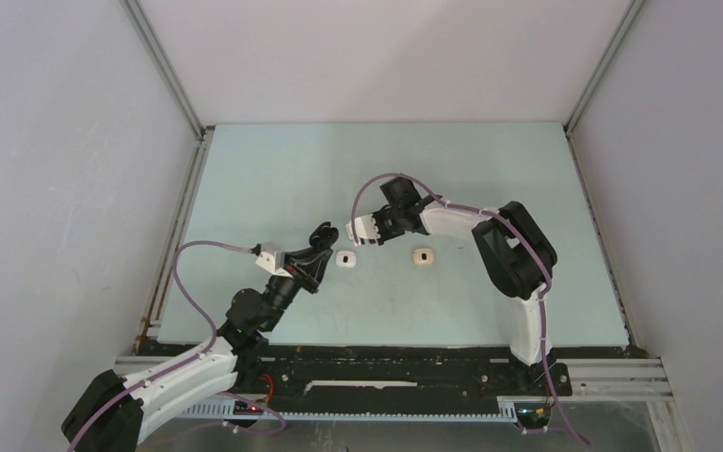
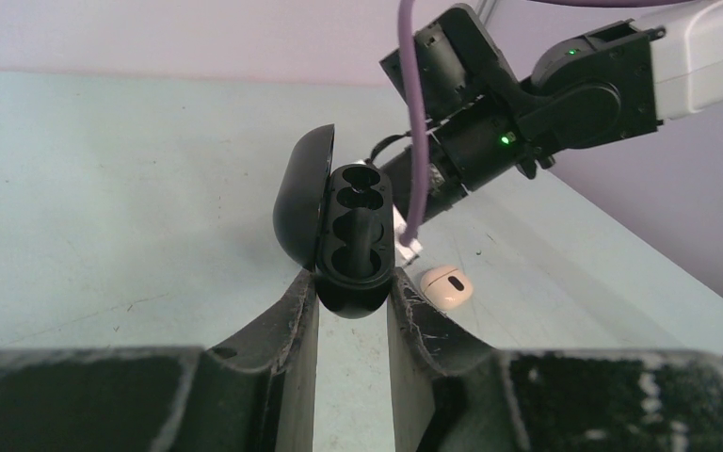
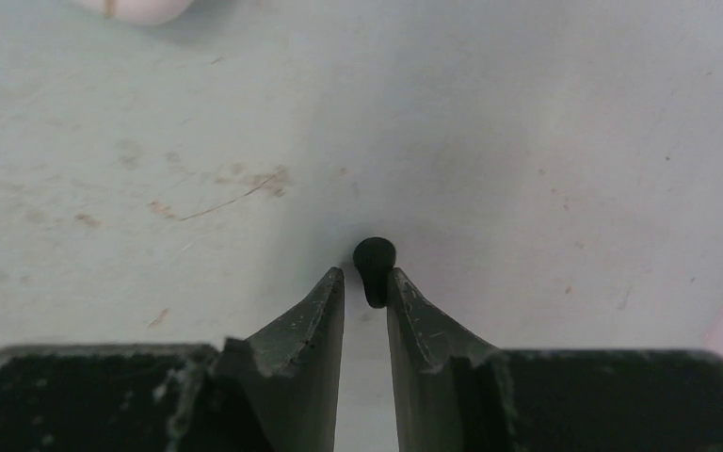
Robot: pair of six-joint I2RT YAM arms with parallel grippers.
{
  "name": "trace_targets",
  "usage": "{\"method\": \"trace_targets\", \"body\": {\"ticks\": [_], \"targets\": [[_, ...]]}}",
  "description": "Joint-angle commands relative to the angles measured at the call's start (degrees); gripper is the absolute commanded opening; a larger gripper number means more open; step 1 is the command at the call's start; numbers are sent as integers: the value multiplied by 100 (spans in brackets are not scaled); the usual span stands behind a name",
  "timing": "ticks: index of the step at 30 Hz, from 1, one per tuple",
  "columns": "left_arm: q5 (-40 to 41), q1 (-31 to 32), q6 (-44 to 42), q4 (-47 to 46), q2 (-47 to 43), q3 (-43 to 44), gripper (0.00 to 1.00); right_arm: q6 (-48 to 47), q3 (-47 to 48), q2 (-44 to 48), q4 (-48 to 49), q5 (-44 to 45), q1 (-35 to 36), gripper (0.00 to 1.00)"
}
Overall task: Insert the wireless bluetooth earbuds into the charging case
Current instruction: Pick up the earbud from the center of the board.
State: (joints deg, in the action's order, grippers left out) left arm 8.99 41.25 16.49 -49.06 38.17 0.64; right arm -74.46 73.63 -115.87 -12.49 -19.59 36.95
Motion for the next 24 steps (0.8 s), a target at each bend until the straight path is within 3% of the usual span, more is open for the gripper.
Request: {"method": "trace_targets", "body": {"ticks": [1,5,11,16,24], "targets": [[145,-43,-41,-130,-53,-666,0,24,632,-463,-525,27,16,27],[162,-38,-49,-113,-93,-678,0,166,1041,-658,-782,-19,-19,27],[170,-44,-49,-104,-118,-675,0,423,1278,-638,-868,-105,-19,20],[131,-41,-50,-134,-42,-658,0,594,1277,-432,-1089,-116,-35,24],[70,-39,-49,-153,11,-651,0,1091,1284,-217,-1789,-222,-96,12]]}}
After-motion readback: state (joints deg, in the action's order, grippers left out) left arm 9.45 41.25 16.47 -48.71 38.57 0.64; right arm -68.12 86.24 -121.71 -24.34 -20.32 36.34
